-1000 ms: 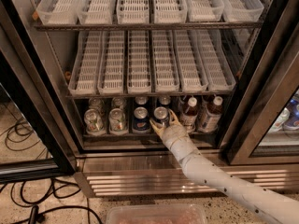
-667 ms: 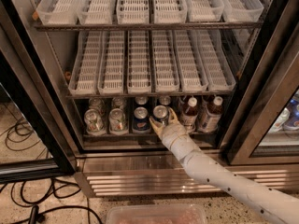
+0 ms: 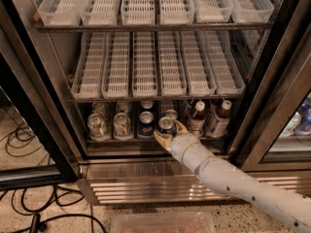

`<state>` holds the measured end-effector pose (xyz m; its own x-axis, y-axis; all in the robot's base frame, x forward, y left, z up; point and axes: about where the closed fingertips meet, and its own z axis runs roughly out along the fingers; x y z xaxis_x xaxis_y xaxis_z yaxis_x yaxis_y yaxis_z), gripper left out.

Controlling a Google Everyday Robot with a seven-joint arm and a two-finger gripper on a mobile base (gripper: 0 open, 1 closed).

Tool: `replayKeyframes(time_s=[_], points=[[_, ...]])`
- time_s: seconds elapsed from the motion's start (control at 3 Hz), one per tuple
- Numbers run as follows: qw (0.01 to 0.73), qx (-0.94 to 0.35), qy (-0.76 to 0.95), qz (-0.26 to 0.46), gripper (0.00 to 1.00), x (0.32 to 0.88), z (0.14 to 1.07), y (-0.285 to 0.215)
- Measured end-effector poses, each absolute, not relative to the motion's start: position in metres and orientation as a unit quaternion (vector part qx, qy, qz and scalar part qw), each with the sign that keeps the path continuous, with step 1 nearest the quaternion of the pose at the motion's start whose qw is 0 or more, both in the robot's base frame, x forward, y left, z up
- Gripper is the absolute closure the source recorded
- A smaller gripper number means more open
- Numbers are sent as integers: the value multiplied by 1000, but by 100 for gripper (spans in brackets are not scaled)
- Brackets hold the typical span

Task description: Pick pepsi can from bottom shelf of fridge

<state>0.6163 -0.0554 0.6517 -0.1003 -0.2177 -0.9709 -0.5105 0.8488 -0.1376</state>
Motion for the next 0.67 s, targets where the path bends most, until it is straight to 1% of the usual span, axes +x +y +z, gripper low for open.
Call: replayKeyframes(time_s=[0.33, 0.67], points=[[581, -264, 760, 121, 100, 585, 653, -69], [552, -309, 766, 119, 100, 559, 661, -85]])
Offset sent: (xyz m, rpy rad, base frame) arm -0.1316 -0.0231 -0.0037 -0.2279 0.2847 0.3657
